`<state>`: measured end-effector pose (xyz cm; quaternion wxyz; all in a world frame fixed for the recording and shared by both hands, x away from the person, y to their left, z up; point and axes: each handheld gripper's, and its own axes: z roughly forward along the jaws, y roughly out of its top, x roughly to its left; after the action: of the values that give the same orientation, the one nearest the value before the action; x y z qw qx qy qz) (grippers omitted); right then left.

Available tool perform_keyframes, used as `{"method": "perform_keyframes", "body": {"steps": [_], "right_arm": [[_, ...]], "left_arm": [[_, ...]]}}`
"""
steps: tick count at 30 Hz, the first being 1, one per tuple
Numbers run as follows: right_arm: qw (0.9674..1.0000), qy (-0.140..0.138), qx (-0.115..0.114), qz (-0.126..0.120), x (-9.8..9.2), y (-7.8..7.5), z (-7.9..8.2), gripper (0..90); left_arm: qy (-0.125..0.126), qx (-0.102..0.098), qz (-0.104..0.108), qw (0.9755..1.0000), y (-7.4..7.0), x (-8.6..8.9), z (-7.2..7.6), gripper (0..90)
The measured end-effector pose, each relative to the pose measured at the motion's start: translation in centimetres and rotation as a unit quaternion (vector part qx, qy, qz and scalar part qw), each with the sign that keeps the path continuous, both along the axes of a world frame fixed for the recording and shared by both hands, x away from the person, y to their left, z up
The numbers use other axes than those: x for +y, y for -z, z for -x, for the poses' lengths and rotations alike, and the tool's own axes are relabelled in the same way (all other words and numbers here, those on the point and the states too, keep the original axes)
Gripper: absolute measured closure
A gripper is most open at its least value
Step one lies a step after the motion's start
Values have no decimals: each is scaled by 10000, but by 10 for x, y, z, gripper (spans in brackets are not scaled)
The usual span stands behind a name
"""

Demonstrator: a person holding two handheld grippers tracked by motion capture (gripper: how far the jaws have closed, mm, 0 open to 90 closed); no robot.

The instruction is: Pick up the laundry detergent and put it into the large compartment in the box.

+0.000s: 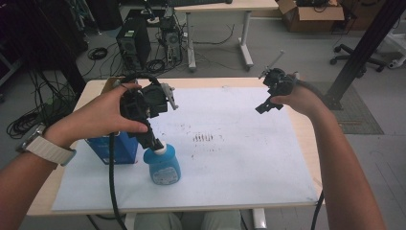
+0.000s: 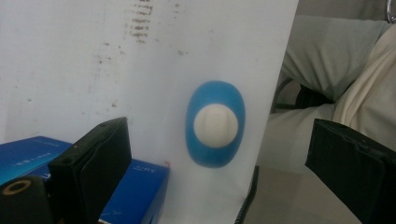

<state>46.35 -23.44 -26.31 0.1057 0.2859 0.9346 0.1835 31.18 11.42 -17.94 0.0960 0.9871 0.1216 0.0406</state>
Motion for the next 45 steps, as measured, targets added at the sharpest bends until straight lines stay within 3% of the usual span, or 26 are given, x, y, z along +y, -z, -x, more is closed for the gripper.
{"method": "perform_keyframes", "body": {"steps": [17,26,32,45], "right_arm": [[10000,-49,18,-32,3,4,-2,87],[10000,-33,46,-13,2,5,-2,87],[10000,-5,44,-7,0,5,-2,87],[10000,-21,92,-13,1,10,-5,87]], "left_arm": [[275,61,-252,9993,34,-5,6,68],[312,64,-235,9992,53,-5,3,69],[323,47,-379,9988,65,-7,1,69],[372,107,-481,9981,84,-10,0,76]]}}
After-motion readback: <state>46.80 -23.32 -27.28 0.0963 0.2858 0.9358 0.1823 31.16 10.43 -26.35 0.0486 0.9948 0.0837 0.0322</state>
